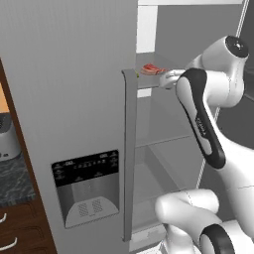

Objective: Place one lemon wedge and one steak in each tupperware on the nearby counter, to pack two identical lunches.

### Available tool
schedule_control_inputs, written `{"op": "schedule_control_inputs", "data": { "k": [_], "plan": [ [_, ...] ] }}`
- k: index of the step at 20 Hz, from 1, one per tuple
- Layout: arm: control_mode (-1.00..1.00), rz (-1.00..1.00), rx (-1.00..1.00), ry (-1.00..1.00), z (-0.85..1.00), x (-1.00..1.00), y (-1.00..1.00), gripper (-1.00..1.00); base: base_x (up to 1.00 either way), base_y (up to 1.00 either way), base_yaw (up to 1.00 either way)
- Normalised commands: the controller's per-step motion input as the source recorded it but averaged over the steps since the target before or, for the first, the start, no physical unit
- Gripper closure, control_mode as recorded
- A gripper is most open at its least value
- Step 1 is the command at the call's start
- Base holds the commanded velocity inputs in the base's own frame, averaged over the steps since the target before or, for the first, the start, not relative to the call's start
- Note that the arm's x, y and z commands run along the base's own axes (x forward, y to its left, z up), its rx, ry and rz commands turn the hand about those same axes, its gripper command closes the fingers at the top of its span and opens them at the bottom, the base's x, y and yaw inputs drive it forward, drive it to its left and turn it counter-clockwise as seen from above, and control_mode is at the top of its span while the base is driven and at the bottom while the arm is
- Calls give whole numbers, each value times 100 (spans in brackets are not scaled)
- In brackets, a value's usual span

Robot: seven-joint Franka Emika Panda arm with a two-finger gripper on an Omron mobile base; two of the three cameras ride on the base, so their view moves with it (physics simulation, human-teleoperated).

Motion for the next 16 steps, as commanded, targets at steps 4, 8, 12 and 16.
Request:
{"op": "schedule_control_inputs", "data": {
  "k": [4,8,12,16],
  "plan": [
    [-100,0,11,-21,0,23,22,-100,0,0,0],
    [-100,0,5,-35,0,5,20,-100,0,0,0],
    [-100,-1,-2,-3,24,40,12,-100,0,0,0],
    [-100,1,-11,38,62,82,0,-100,0,0,0]
  ]
}}
